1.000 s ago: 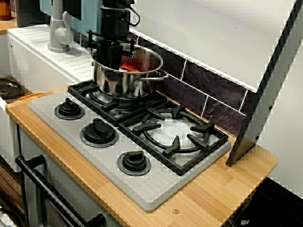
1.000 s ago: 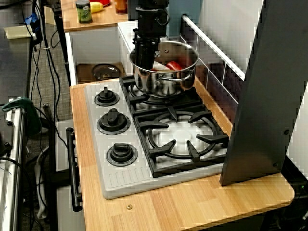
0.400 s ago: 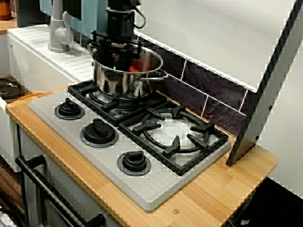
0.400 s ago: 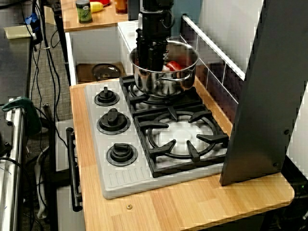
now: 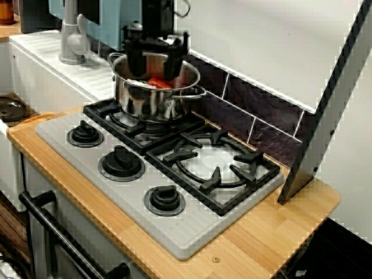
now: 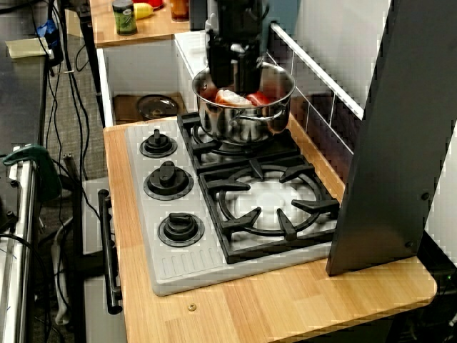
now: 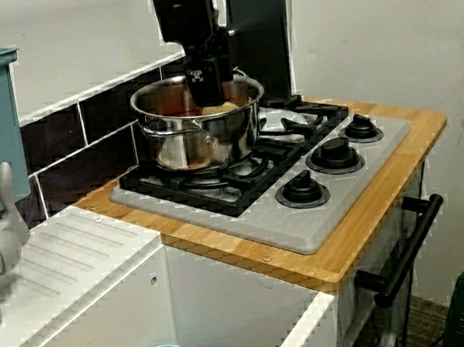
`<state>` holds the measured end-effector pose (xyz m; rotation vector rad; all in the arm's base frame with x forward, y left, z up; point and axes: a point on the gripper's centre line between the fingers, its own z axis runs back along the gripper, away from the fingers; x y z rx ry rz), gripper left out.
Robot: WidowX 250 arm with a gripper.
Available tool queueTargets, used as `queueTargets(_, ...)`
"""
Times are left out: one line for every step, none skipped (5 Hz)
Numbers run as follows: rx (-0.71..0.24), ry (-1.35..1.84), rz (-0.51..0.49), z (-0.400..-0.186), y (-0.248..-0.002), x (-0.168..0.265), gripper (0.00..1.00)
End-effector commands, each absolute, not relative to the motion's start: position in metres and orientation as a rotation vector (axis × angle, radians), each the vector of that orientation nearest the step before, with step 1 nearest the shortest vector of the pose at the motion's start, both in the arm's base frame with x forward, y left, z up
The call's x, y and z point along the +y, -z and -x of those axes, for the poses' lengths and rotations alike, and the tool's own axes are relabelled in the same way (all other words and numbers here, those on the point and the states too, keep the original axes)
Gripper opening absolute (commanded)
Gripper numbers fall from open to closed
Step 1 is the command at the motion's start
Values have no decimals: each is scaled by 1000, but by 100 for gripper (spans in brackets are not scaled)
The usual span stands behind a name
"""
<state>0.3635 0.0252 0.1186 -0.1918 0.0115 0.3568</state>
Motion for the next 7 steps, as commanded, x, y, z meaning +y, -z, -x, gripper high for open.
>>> queueTargets(-72,-386,212,-377,-143,31,100)
queueTargets(-91,-393,209,-379,-141,31,100)
queueTargets(-86,-372,165,-378,-132,30,100)
queueTargets(-88,-372,160,-374,-126,32,100)
queueTargets(-103,-376,163,-372,-123,36,100)
queueTargets(-105,-387,160,-373,-117,38,100)
queueTargets(-103,-393,147,-374,-111,38,100)
